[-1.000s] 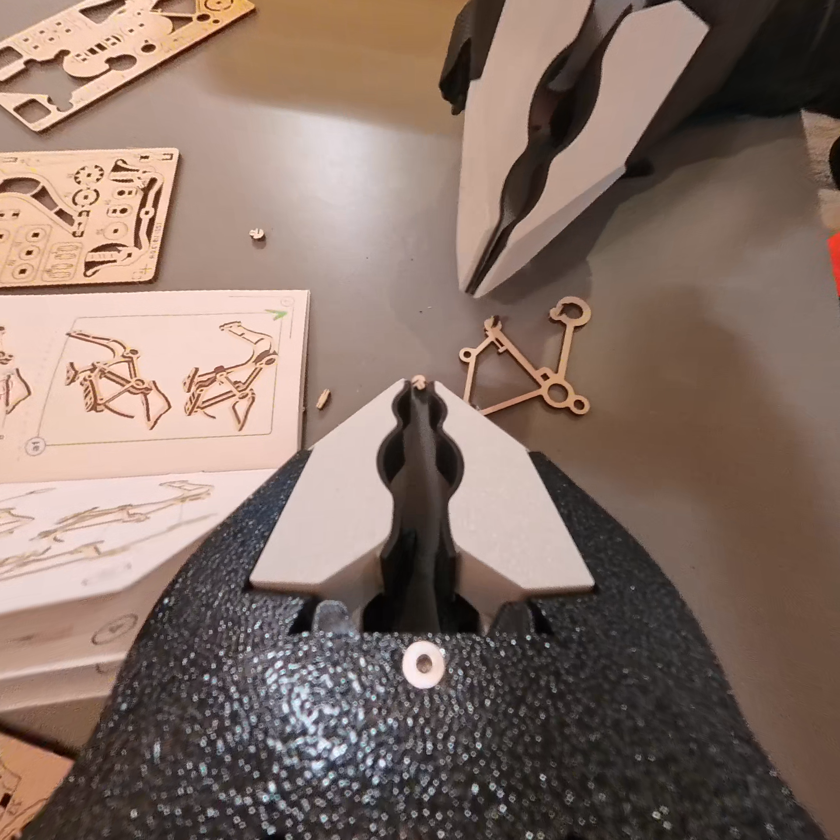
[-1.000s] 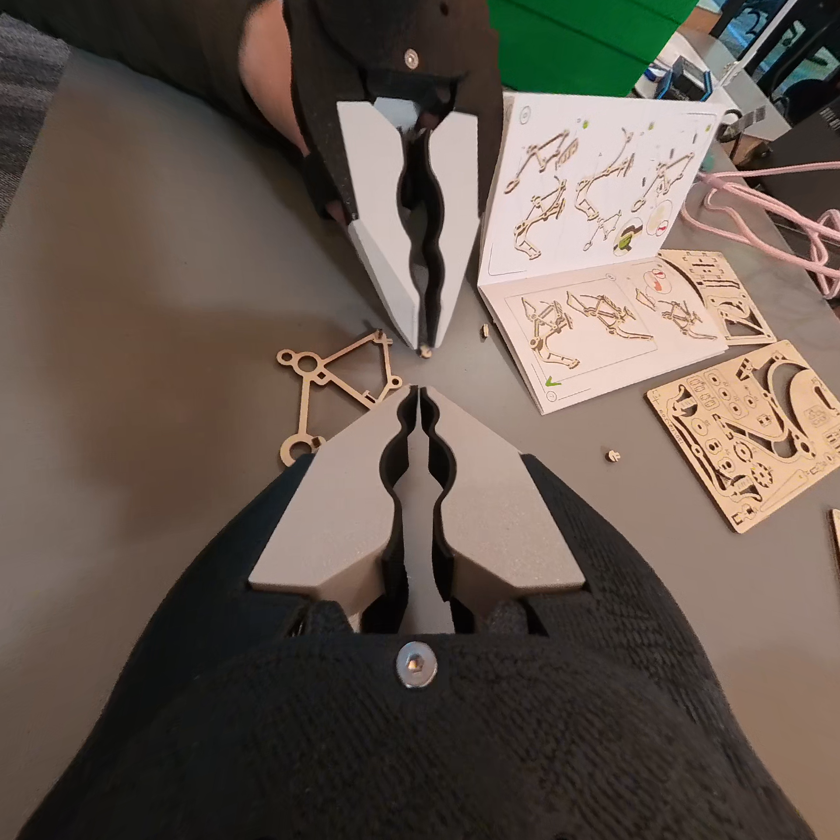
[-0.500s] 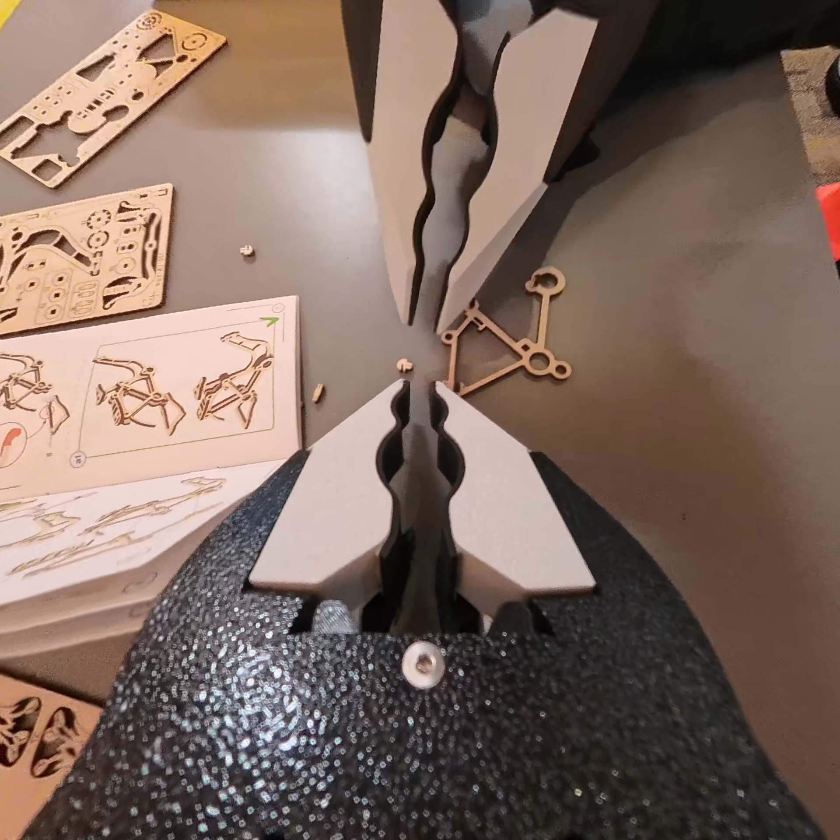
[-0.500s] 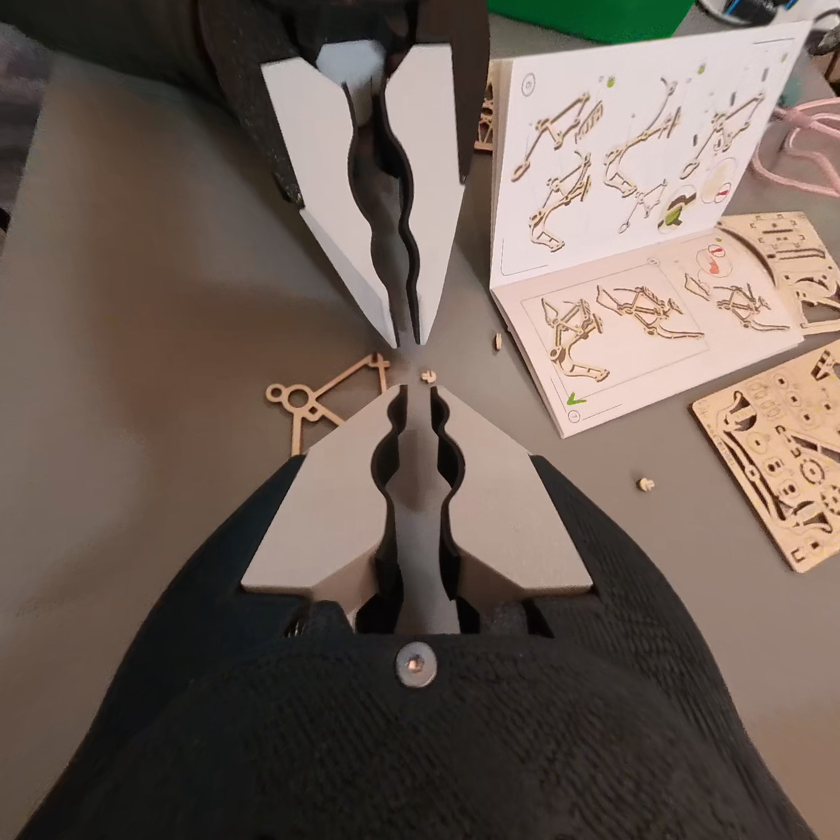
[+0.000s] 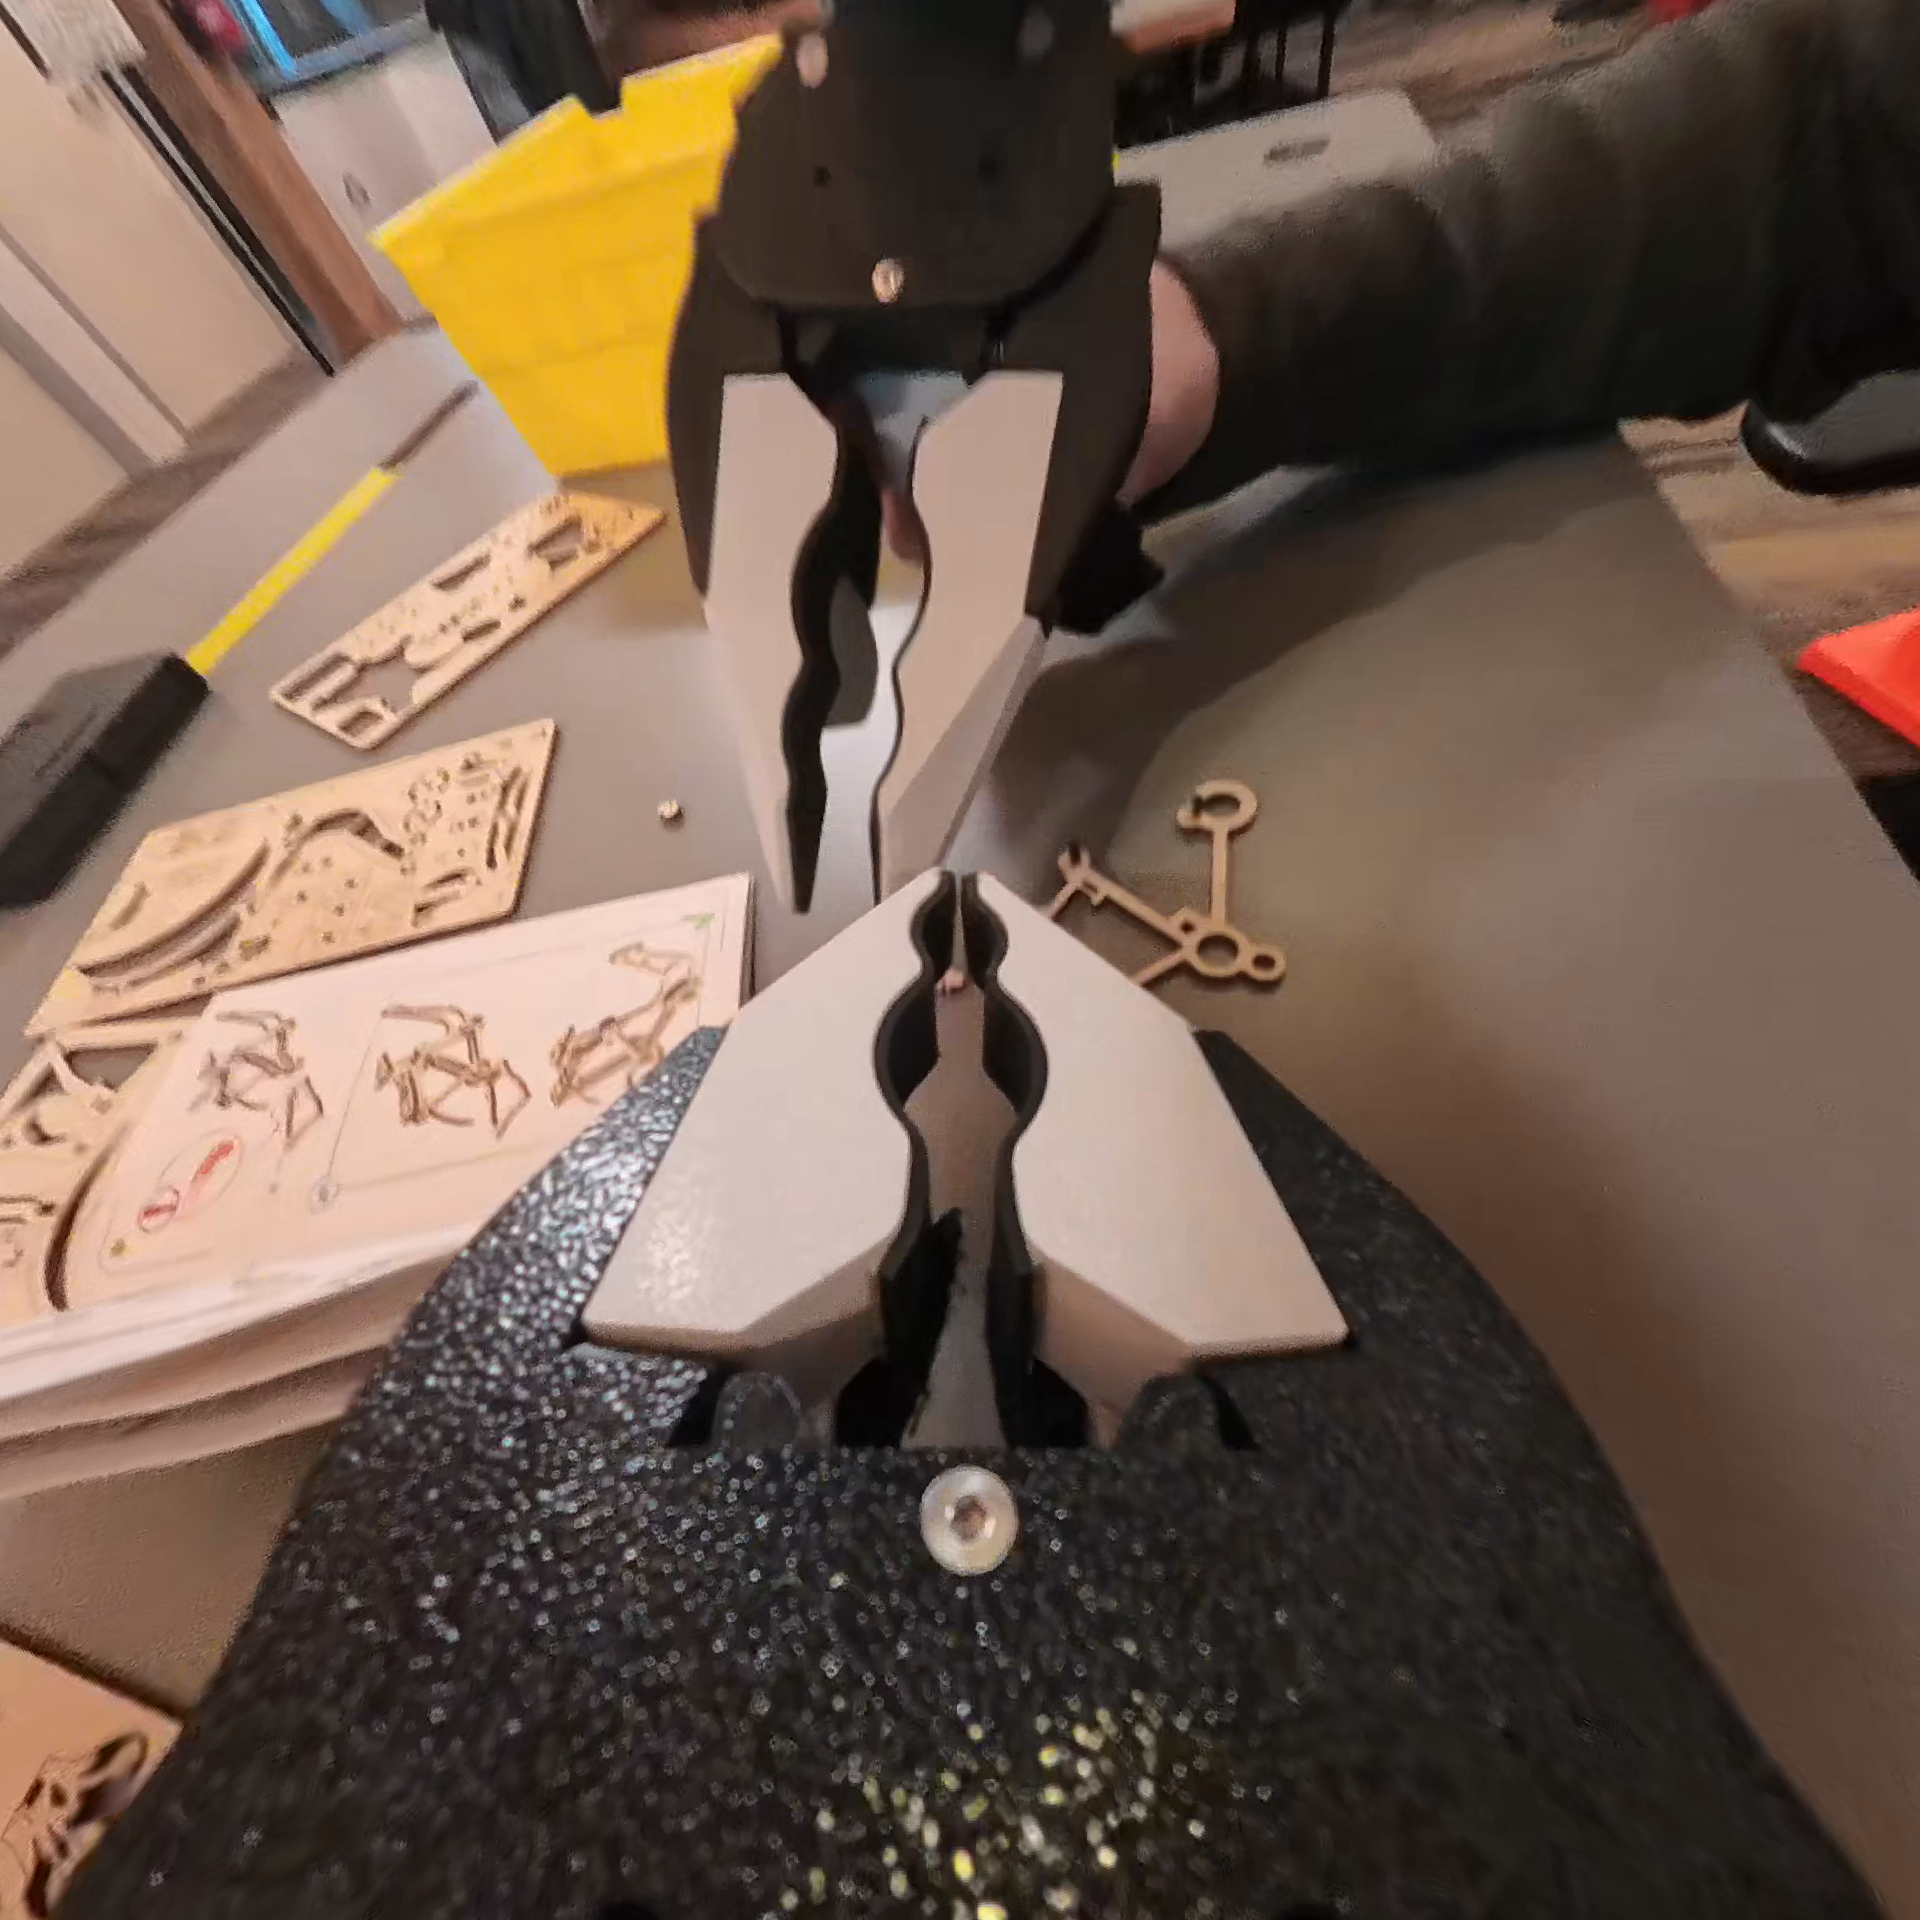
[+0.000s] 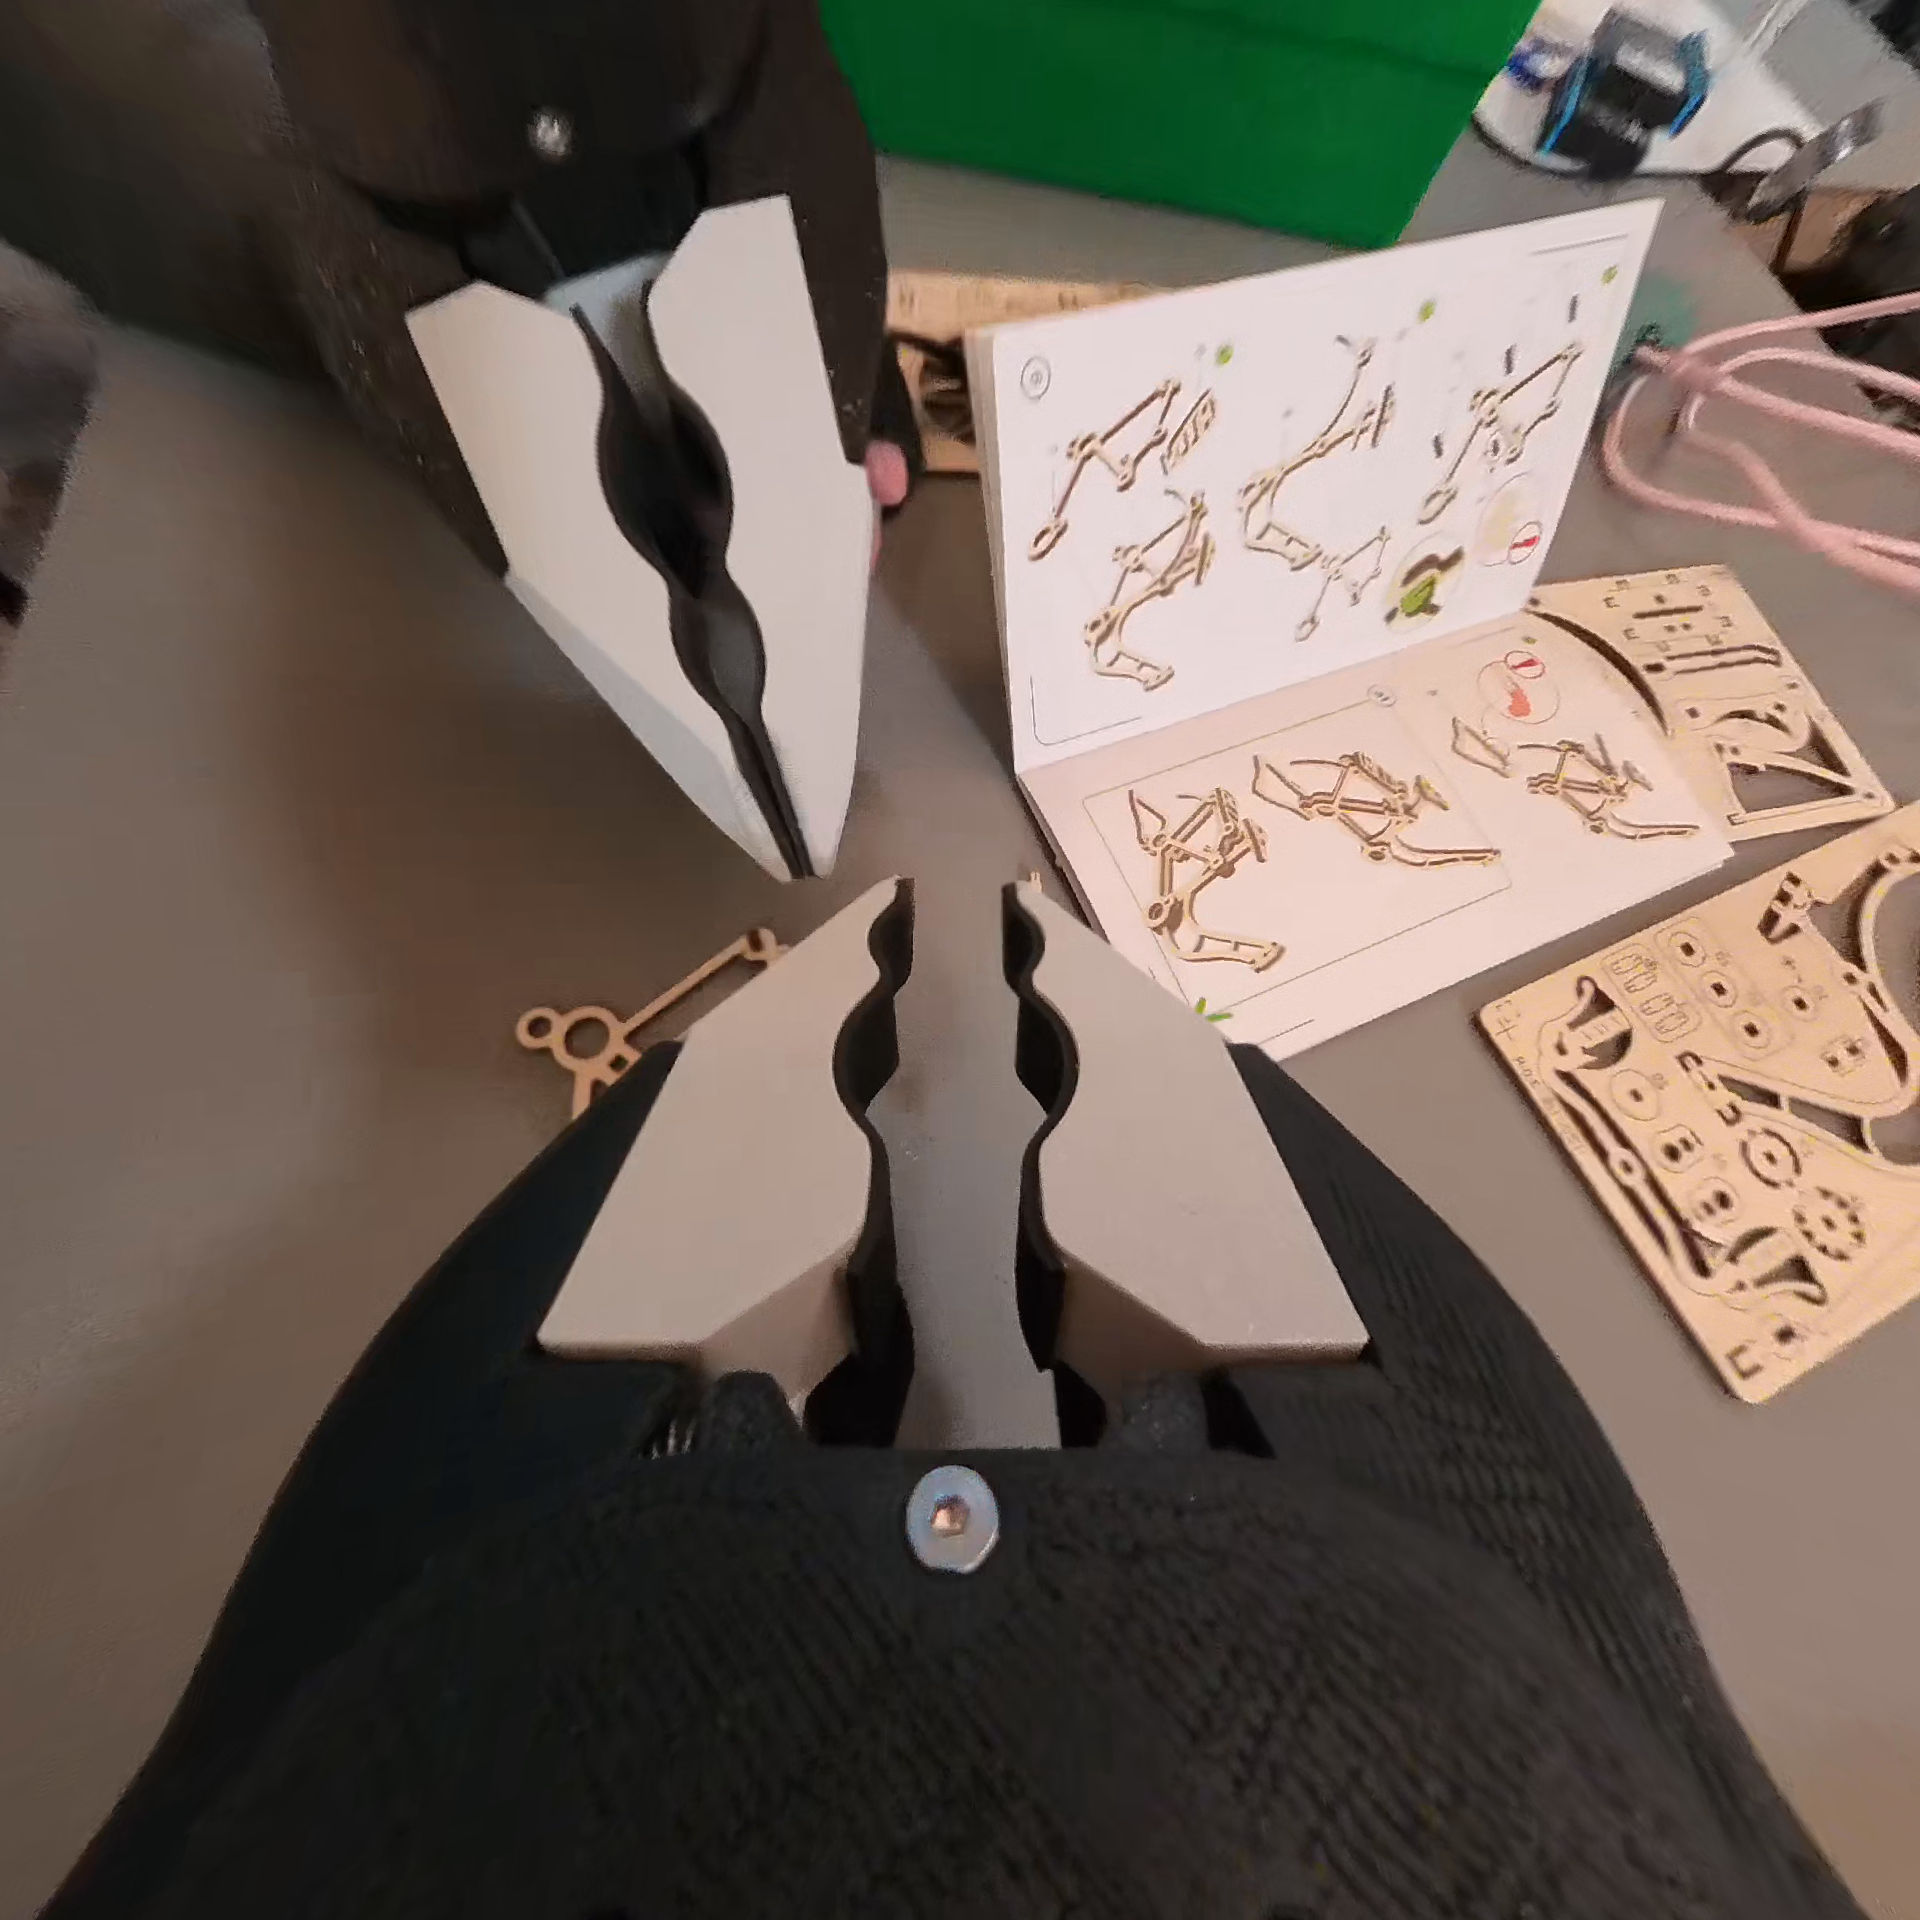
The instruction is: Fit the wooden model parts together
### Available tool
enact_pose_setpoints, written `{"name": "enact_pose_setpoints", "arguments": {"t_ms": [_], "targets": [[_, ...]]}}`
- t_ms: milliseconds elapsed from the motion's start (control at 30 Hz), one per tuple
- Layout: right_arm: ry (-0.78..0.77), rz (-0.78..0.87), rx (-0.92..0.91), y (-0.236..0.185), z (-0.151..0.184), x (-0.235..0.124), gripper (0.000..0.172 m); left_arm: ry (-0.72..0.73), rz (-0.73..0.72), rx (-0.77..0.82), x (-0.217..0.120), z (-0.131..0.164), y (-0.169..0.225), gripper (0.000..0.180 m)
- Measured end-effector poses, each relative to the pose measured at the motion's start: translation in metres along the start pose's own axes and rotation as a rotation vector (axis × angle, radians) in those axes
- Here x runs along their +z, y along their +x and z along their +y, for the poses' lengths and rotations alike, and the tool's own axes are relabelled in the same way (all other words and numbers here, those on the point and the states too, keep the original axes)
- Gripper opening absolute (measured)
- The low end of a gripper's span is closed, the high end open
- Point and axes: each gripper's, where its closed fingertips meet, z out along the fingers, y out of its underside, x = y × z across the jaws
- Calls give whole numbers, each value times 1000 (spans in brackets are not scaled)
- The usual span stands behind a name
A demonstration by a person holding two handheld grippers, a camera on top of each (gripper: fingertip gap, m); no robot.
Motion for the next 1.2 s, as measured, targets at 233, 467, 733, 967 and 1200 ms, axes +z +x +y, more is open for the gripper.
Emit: {"name": "enact_pose_setpoints", "arguments": {"t_ms": [233,467,733,967,1200], "targets": [[56,117,-67,10,4,-10,21,177,-93,174,-14,-29,0,0],[66,139,-113,10,3,-4,21,238,-225,252,-22,-42,-12,0],[-6,116,-190,1,10,1,23,208,-208,297,-10,-39,-8,0],[-29,42,-91,0,21,1,23,168,-230,313,-10,-34,-13,0],[-51,-6,-35,-3,26,0,24,-43,-308,279,-9,-5,-34,0]]}}
